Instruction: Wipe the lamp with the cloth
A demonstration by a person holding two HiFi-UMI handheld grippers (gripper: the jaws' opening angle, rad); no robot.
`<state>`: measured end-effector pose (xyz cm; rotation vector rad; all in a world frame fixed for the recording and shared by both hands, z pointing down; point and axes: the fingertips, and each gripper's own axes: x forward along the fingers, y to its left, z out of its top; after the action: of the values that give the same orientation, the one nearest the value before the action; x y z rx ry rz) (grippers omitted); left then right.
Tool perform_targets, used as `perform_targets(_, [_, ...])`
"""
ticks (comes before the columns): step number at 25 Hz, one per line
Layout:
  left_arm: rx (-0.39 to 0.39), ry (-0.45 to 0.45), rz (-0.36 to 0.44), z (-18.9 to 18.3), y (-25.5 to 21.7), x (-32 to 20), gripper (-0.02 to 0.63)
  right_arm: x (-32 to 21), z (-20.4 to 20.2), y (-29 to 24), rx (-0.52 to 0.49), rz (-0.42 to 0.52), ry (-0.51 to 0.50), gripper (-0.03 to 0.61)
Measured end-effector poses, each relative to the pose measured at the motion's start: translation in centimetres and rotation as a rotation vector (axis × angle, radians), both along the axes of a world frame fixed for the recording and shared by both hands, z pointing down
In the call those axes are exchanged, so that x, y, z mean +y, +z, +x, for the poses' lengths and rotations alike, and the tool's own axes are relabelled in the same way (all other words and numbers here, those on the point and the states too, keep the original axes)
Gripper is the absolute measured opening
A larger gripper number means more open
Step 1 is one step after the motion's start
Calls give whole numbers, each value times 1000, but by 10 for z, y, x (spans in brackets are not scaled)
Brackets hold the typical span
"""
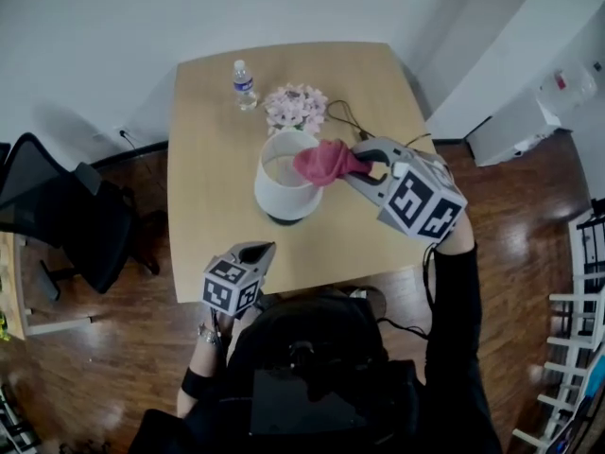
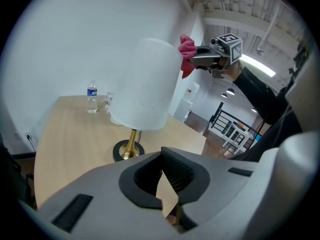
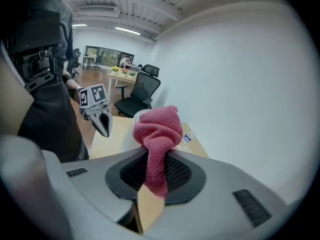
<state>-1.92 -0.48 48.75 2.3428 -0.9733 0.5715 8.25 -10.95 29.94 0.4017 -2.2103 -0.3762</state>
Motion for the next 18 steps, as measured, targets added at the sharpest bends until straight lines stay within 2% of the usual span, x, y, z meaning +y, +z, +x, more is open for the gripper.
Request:
perform_targets(4, [-17, -2, -5, 1, -2, 4, 2, -6, 25, -5, -121, 17, 114, 69])
perform_targets(9, [-39, -13, -23, 0, 1, 6, 2, -10, 51, 14, -163, -19, 200, 69])
perform_targets(13, [-58, -25, -46, 2, 6, 7, 2, -7, 66, 52, -169, -95, 231, 69])
perform_targets(18, [-99, -38, -87, -2, 12, 6, 2, 3, 73, 130, -191, -255, 299, 69])
